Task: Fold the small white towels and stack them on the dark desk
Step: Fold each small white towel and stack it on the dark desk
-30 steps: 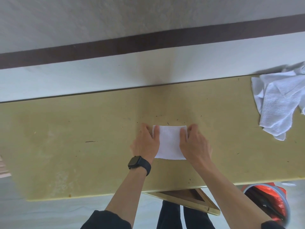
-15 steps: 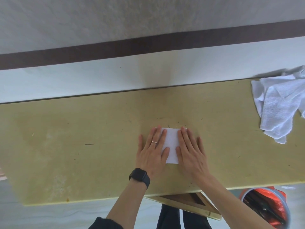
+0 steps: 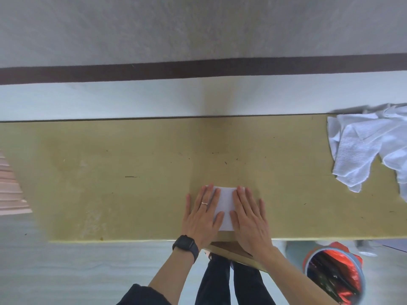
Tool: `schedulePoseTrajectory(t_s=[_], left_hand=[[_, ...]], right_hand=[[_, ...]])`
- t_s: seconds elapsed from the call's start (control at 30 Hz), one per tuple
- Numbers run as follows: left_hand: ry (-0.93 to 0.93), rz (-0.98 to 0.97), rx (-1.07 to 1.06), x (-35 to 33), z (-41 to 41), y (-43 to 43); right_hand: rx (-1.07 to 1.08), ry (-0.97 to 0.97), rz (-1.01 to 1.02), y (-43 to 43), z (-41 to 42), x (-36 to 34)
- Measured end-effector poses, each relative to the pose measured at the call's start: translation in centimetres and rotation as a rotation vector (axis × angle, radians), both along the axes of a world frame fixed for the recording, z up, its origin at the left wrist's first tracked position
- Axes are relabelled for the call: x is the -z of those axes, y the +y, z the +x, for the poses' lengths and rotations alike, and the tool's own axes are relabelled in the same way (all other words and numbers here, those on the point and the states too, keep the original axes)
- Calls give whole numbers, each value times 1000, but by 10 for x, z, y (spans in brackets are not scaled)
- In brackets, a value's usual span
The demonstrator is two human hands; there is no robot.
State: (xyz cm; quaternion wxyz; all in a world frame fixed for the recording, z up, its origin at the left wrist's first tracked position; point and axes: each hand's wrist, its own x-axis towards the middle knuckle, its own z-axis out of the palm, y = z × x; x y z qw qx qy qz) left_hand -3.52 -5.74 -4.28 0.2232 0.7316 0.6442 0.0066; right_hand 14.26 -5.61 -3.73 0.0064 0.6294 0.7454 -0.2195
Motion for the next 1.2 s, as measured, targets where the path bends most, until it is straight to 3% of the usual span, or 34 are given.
schedulePoseTrajectory(t_s=[0.07, 0.2, 0.3, 0.43, 0.57, 0.77, 1.0, 1.2], left_hand=[[-31, -25, -183, -15, 3, -1], [-118, -227, -693, -41, 9, 19], [-62, -326, -729, -41, 15, 34], [-157, -441, -856, -35, 19, 47], [-235, -447, -847, -38, 23, 47], [-704, -385, -997, -69, 11, 35], [-781, -181, -666, -151, -28, 36], [-833, -24, -551, -258, -45, 42]], right_hand=[[102, 70, -6, -3, -1, -11], [591, 211, -144, 17, -6, -31], [706, 241, -245, 41, -13, -37], [750, 217, -383, 58, -20, -39], [892, 368, -523, 61, -21, -38], [820, 566, -548, 51, -5, -60], [519, 723, -249, 52, 15, -149], [394, 797, -52, 69, 15, -254]])
